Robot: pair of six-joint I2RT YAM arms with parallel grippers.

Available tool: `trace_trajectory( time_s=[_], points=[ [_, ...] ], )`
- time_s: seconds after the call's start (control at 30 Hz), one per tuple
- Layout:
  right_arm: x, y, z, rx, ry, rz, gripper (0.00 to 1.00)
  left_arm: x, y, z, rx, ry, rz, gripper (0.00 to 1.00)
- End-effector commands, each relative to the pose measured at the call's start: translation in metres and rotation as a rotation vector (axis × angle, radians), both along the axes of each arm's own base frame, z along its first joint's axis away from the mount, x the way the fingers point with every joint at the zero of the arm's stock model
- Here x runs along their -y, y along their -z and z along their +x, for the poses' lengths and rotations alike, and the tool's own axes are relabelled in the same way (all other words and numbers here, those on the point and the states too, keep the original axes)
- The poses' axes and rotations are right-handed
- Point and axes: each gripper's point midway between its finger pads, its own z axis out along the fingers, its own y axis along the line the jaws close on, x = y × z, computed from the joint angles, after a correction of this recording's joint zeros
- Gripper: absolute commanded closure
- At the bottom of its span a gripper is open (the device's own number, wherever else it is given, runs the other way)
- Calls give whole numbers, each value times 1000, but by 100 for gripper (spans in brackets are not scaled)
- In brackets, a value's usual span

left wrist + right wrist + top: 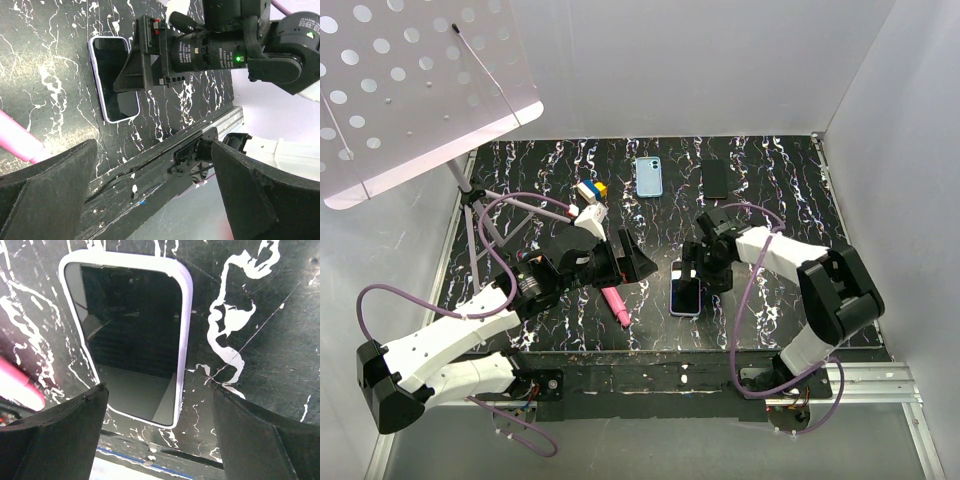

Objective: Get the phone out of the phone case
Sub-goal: Move the phone to the center of the board, then pick up the phone at the center of the board.

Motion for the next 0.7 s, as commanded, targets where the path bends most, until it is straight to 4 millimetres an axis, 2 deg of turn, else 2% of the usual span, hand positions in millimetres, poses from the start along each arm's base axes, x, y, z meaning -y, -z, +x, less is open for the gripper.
trace_trajectory(
  time_s=[0.0,0.3,0.5,0.67],
  points=[
    [10,8,8,-21,49,-191,11,-6,-6,5,29,-27,11,2],
    [-3,0,15,39,64,-261,7,-12,-9,6,52,-34,41,2],
    [-14,4,10,-3,93,-267,7,-14,-6,9,53,-45,55,2],
    [-19,-7,10,47,98,-265,7,-12,-6,8,46,-42,50,2]
  ],
)
